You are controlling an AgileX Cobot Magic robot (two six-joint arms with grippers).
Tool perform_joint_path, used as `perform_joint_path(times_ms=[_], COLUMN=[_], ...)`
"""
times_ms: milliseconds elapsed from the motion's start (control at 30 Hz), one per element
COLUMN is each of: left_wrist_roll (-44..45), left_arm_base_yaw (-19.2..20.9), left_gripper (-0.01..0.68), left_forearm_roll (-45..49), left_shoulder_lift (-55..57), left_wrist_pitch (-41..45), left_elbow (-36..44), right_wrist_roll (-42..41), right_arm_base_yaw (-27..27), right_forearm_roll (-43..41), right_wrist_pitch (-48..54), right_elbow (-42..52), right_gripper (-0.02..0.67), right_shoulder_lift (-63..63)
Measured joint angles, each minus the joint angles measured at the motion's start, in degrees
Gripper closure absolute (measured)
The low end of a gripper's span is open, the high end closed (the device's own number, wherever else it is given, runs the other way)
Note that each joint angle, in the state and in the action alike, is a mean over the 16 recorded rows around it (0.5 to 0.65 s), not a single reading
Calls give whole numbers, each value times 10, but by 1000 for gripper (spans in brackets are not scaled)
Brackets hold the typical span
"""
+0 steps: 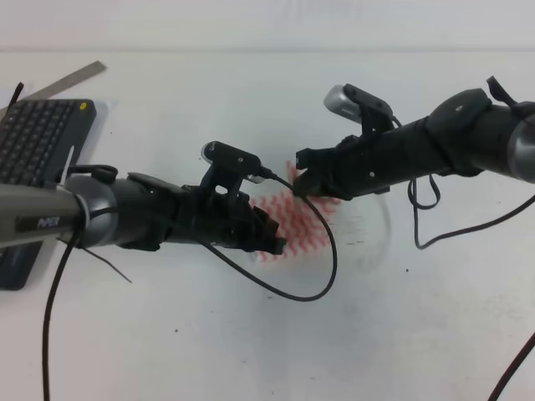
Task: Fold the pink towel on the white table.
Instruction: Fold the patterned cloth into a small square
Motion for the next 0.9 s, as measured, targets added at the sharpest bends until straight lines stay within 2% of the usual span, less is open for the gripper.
perform_joint_path(times_ms=[600, 900], left_wrist_roll=[11, 41], left_arm_base_yaw=[1, 1], left_gripper=[664, 664], left_forearm_roll=[2, -33], left_shoulder_lift=[-43, -42], left_wrist_pitch=[4, 11], left_elbow=[22, 45], right_wrist_roll=[0, 0], right_arm_base_yaw=[4, 4], right_forearm_roll=[-1, -2], right_wrist_pitch=[-2, 0], right_elbow=[-4, -4], right_gripper=[649, 649], right_shoulder_lift=[0, 0])
